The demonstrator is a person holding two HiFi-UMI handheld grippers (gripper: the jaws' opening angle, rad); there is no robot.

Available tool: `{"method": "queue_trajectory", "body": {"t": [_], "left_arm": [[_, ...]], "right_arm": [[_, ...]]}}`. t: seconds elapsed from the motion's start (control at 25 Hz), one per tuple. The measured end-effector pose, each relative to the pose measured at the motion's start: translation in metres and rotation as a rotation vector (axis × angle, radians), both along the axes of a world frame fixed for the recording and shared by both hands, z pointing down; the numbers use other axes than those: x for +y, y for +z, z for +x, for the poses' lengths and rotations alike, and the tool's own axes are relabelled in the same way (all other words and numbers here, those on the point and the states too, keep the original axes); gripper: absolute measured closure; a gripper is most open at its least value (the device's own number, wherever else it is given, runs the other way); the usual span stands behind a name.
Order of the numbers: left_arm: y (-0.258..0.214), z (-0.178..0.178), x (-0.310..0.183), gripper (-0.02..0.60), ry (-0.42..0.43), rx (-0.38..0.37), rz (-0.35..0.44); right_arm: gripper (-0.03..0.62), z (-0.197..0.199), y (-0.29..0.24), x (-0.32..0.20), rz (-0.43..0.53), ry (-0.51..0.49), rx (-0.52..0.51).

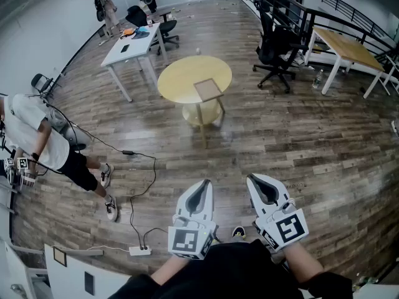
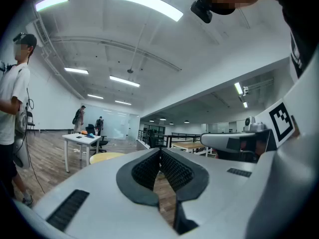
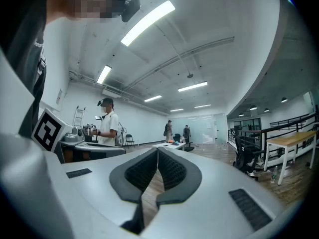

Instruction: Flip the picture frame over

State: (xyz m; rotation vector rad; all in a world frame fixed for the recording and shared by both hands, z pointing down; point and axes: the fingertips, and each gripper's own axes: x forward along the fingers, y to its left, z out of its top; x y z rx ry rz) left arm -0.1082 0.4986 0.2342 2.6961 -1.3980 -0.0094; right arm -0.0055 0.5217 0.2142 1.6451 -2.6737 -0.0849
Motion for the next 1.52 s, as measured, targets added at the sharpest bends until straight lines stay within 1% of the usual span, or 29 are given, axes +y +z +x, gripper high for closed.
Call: {"method": "queue_trajectory", "body": {"t": [0.16,0.48,0.64,0.92,1.28,1.52], "left_arm": [[0.001,0.008,0.004,0.552,0.022,0.002,0.001],[0.008,0.001,0.005,0.552,0.017,-0.005,-0.022],[0.012,-0.003,0.008,0.552,0.041,0.008,0.005],[0.015,-0.029,0.002,0.552,0.022,0.009,0.003],[0.033,-0.068,-0.014,0.552,-0.019,0.006,-0.042],[0.04,-0.075,-0.028,0.552,-0.045,0.002,-0.06]], "right_arm": [[0.577,0.005,0.0,0.001,-0.004,0.007,-0.001],[0.577,0.005,0.003,0.002,-0.015,0.018,-0.048],[0.577,-0.003,0.004,0.004,-0.017,-0.001,-0.058],[0.577,-0.021,0.006,-0.001,-0.019,-0.007,-0.038],[0.577,-0.062,0.018,-0.013,-0.041,-0.035,-0.012],[0.577,-0.063,0.023,-0.028,-0.043,-0.042,-0.01]]}}
